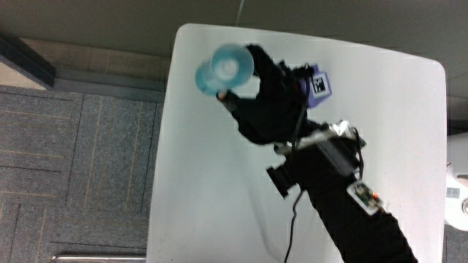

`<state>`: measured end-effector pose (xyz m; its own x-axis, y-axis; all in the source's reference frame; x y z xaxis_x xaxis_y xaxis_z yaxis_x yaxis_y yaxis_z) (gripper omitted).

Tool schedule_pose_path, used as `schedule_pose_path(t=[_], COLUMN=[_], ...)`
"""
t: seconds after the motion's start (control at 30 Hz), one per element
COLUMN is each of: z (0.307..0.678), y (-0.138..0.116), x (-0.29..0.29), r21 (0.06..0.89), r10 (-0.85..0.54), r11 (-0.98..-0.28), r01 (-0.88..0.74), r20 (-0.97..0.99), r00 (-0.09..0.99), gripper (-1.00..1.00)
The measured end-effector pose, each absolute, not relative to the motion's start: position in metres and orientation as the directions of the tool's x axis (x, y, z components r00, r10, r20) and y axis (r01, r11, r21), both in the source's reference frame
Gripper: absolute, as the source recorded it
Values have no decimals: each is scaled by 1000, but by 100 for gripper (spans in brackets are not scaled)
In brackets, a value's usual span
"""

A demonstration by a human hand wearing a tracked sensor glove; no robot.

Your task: Place cleaning spray

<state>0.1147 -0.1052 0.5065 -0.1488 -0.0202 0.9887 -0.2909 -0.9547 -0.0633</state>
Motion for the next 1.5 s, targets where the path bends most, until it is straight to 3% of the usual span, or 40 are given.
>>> schedule_pose_path(t=[0.17, 0.8, 1.13, 1.5], z=[509, 554, 564, 557], y=[-107, -101, -90, -93], x=[104, 127, 133, 133], r21=[-42, 144, 150, 147], r10=[2, 155, 167, 157], r11=[-964, -971, -974, -976], r01=[-264, -191, -169, -162], r20=[986, 987, 982, 986], r00=[-165, -44, -93, -49], gripper=[0, 0, 0, 0])
